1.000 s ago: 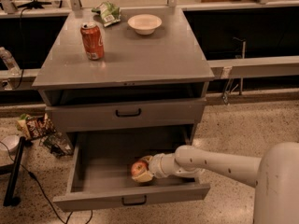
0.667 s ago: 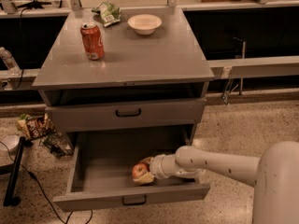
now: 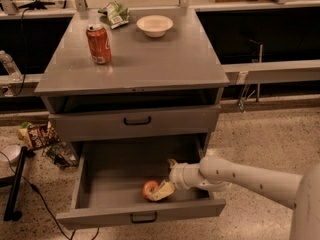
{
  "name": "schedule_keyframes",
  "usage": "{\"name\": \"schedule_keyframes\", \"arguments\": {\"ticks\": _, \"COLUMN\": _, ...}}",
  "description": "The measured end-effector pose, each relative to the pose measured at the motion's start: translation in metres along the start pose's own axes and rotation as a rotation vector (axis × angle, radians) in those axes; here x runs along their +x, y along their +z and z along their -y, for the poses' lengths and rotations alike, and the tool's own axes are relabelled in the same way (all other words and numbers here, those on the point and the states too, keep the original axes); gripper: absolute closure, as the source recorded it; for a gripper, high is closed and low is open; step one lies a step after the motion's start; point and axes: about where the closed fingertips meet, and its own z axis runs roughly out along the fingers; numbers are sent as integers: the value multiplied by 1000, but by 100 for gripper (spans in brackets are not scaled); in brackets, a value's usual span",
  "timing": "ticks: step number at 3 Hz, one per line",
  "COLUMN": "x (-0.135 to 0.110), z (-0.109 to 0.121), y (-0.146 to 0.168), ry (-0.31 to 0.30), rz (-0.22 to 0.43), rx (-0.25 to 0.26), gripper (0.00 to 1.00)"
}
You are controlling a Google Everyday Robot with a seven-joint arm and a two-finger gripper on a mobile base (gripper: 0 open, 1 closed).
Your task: Place apple into middle drawer
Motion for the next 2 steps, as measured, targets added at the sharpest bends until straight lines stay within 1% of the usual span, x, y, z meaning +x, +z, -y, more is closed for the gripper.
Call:
{"name": "schedule_keyframes", "arguments": {"ticks": 1, "x": -14, "z": 16, "y": -38, "ry": 30, "rz": 45, "rx": 55, "gripper": 33}}
{"name": "schedule_keyframes", "arguments": {"ticks": 2, "x": -24, "z": 33, "y": -83, "ry": 46, "rz": 106, "rx": 99, "gripper": 56}}
